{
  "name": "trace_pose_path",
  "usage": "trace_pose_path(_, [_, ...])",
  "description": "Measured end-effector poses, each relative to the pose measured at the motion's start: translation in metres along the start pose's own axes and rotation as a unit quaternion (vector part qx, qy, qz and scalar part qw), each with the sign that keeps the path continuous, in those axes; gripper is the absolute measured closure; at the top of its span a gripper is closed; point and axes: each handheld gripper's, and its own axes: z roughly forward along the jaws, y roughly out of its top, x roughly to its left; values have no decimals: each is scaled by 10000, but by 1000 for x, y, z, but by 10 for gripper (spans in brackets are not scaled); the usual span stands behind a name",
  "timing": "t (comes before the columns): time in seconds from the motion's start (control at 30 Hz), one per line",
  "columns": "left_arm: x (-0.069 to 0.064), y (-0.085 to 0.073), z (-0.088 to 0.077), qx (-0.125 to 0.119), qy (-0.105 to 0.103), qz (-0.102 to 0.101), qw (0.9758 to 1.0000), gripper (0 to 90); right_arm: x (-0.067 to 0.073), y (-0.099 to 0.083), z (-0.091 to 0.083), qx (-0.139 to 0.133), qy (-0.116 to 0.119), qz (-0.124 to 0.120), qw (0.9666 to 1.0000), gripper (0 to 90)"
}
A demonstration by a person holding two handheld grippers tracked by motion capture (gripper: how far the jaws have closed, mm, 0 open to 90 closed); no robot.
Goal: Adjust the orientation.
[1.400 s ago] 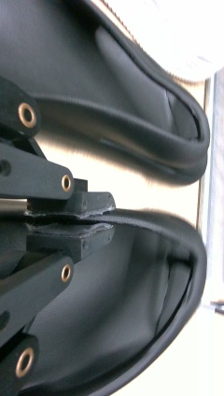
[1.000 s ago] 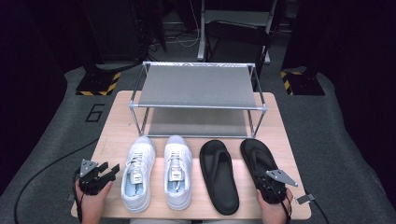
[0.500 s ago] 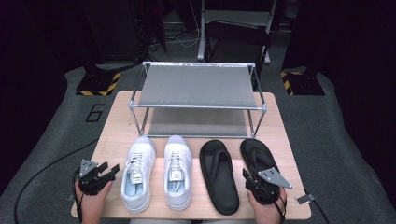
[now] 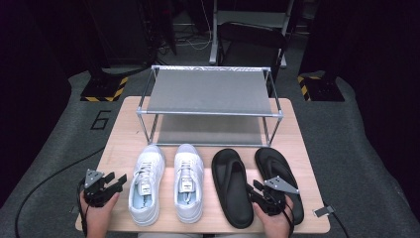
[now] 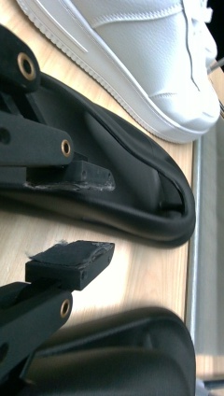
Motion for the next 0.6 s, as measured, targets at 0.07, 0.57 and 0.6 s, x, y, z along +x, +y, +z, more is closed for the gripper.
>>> trace_pose_path(0.07, [0, 0, 0, -1, 7, -13, 10000, 453, 4, -1, 5, 160, 55, -146, 9997, 721])
trace_pose_path(0.57, [1, 0, 0, -30, 12, -37, 10000, 453, 13, -6, 9, 154, -78, -204, 9996, 810])
trace_pose_path(0.6, [2, 0, 0, -25, 22, -29, 10000, 453, 13, -6, 9, 154, -78, -204, 9996, 810])
